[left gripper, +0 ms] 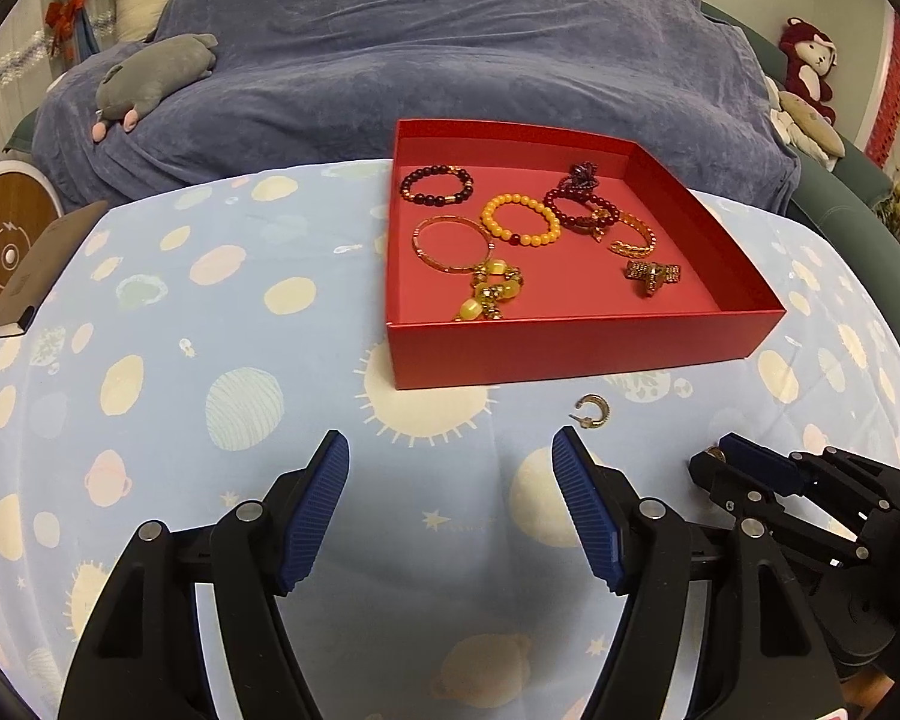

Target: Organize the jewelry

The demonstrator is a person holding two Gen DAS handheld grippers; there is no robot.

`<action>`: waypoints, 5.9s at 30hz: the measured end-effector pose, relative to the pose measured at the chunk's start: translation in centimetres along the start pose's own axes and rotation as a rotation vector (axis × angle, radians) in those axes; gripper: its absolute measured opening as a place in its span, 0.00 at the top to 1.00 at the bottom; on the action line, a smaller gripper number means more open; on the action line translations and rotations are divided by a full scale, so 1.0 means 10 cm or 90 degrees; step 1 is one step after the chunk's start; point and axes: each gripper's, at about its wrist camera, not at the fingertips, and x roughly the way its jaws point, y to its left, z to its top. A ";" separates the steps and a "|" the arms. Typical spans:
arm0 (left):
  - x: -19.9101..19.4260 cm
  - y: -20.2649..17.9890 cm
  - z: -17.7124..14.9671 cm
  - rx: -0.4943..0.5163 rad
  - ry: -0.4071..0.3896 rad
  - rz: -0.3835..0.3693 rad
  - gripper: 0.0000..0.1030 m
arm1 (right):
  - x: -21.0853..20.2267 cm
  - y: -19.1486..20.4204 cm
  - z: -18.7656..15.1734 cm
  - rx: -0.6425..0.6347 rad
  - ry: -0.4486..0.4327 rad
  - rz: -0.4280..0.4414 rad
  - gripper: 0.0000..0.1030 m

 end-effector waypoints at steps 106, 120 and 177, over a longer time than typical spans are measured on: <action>-0.33 -0.31 0.25 0.023 -0.058 -0.070 0.86 | -0.61 -0.03 0.44 0.071 -0.095 0.046 0.81; -0.47 -0.27 0.51 0.037 -0.092 -0.057 0.86 | -0.76 -0.16 0.71 0.081 -0.133 0.043 0.81; 0.80 -0.24 1.09 0.009 -0.016 0.010 0.59 | 0.38 -0.36 1.36 0.060 -0.081 -0.016 0.47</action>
